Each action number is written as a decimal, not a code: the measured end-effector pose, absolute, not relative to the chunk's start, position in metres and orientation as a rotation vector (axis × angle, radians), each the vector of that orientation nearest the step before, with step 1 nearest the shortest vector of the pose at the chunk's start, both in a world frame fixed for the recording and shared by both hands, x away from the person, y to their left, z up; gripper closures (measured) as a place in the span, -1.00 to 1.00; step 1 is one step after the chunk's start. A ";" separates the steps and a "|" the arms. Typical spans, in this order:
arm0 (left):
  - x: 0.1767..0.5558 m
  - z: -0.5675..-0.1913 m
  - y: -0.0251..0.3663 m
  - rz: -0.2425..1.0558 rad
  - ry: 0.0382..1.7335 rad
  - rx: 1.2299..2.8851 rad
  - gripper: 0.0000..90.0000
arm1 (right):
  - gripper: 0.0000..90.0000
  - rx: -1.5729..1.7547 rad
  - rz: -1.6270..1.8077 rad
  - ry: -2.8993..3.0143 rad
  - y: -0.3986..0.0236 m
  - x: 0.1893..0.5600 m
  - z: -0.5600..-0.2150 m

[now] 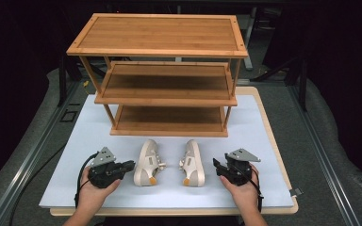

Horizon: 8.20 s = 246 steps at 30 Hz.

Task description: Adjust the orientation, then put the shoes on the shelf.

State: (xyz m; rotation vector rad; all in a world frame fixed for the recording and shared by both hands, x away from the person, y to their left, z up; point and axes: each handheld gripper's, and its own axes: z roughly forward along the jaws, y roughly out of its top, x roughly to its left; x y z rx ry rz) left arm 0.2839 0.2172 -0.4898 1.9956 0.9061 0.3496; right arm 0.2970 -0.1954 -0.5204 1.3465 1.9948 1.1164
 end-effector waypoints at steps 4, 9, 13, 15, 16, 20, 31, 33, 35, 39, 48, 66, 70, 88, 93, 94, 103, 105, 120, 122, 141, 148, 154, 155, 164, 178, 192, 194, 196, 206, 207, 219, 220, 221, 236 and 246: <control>0.283 -0.490 0.211 0.332 0.877 2.022 0.99 | 0.05 1.350 1.127 1.995 -0.195 0.297 -0.521; 0.282 -0.494 0.205 0.323 0.862 2.052 0.99 | 0.04 1.358 1.133 1.997 -0.196 0.298 -0.521; 0.283 -0.495 0.205 0.318 0.867 2.056 1.00 | 0.04 1.371 1.139 1.998 -0.196 0.298 -0.522; 0.283 -0.495 0.206 0.322 0.868 2.057 1.00 | 0.04 1.373 1.141 1.997 -0.197 0.298 -0.522; 0.283 -0.495 0.206 0.323 0.869 2.058 1.00 | 0.04 1.373 1.142 1.998 -0.197 0.298 -0.522; 0.283 -0.495 0.208 0.329 0.874 2.061 1.00 | 0.04 1.373 1.145 1.994 -0.197 0.298 -0.521; 0.283 -0.498 0.228 0.372 0.960 2.057 0.99 | 0.51 1.368 1.170 2.015 -0.196 0.294 -0.515; 0.284 -0.501 0.233 0.395 0.989 2.079 0.99 | 0.66 1.349 1.184 2.021 -0.194 0.292 -0.513; 0.287 -0.506 0.239 0.379 1.026 2.095 0.99 | 0.80 1.322 1.210 2.020 -0.191 0.289 -0.510; 0.294 -0.514 0.246 0.416 1.081 2.144 0.99 | 0.96 1.275 1.239 2.030 -0.184 0.285 -0.504; 0.298 -0.514 0.256 0.363 1.117 2.084 0.99 | 1.00 1.200 1.292 2.109 -0.164 0.278 -0.501; 0.302 -0.515 0.265 0.311 1.162 1.988 0.90 | 0.99 1.175 1.282 2.161 -0.154 0.278 -0.503; 0.304 -0.518 0.264 0.270 1.152 1.993 0.85 | 0.99 1.199 1.272 2.149 -0.159 0.277 -0.503; 0.305 -0.514 0.262 0.253 1.126 1.974 0.82 | 1.00 1.376 1.183 2.088 -0.189 0.283 -0.516; 0.306 -0.514 0.263 0.253 1.125 1.973 0.82 | 1.00 1.420 1.168 2.131 -0.190 0.287 -0.524; 0.306 -0.514 0.263 0.252 1.125 1.973 0.82 | 1.00 1.431 1.170 2.140 -0.190 0.288 -0.526; 0.304 -0.513 0.267 0.258 1.130 1.959 0.82 | 0.68 1.456 1.091 2.072 -0.197 0.293 -0.526; 0.304 -0.512 0.267 0.262 1.132 1.957 0.82 | 0.55 1.477 1.166 2.031 -0.200 0.290 -0.520; 0.304 -0.511 0.268 0.269 1.137 1.940 0.82 | 0.09 1.420 1.269 2.021 -0.171 0.274 -0.508; 0.303 -0.510 0.269 0.272 1.136 1.937 0.81 | 0.08 1.426 1.228 2.022 -0.169 0.276 -0.512; 0.299 -0.502 0.269 0.262 1.140 1.821 0.33 | 0.09 1.565 1.191 2.041 -0.168 0.294 -0.526; 0.302 -0.500 0.259 0.228 1.129 1.771 0.11 | 0.21 1.585 1.205 2.030 -0.169 0.294 -0.524; 0.309 -0.505 0.243 0.209 1.122 1.802 0.06 | 0.25 1.579 1.215 2.041 -0.169 0.296 -0.524; 0.309 -0.505 0.243 0.209 1.122 1.802 0.05 | 0.25 1.579 1.215 2.041 -0.169 0.296 -0.524; 0.318 -0.511 0.241 0.209 1.176 1.807 0.09 | 0.26 1.567 1.222 2.069 -0.168 0.299 -0.524; 0.312 -0.510 0.235 0.264 1.164 1.831 0.00 | 0.27 1.540 1.230 2.113 -0.152 0.299 -0.523; 0.302 -0.518 0.237 0.321 1.215 1.892 0.26 | 0.27 1.531 1.240 2.123 -0.148 0.298 -0.523; 0.307 -0.520 0.238 0.292 1.241 1.867 0.27 | 0.27 1.535 1.236 2.109 -0.148 0.297 -0.524; 0.308 -0.520 0.237 0.283 1.250 1.857 0.28 | 0.27 1.539 1.236 2.107 -0.147 0.297 -0.524; 0.307 -0.519 0.207 0.249 1.208 1.863 0.44 | 0.28 1.546 1.256 2.141 -0.135 0.298 -0.523; 0.307 -0.519 0.203 0.237 1.205 1.856 0.43 | 0.28 1.537 1.265 2.159 -0.131 0.298 -0.523; 0.303 -0.521 0.179 0.226 1.206 1.837 0.41 | 0.28 1.499 1.277 2.177 -0.104 0.302 -0.524; 0.302 -0.521 0.177 0.223 1.207 1.833 0.41 | 0.28 1.492 1.281 2.187 -0.104 0.302 -0.525; 0.302 -0.521 0.176 0.225 1.204 1.838 0.41 | 0.28 1.487 1.289 2.190 -0.104 0.302 -0.525; 0.303 -0.522 0.168 0.187 1.151 1.849 0.37 | 0.27 1.518 1.292 2.141 -0.093 0.300 -0.527; 0.307 -0.524 0.170 0.161 1.148 1.823 0.36 | 0.15 1.552 1.329 2.028 -0.089 0.292 -0.532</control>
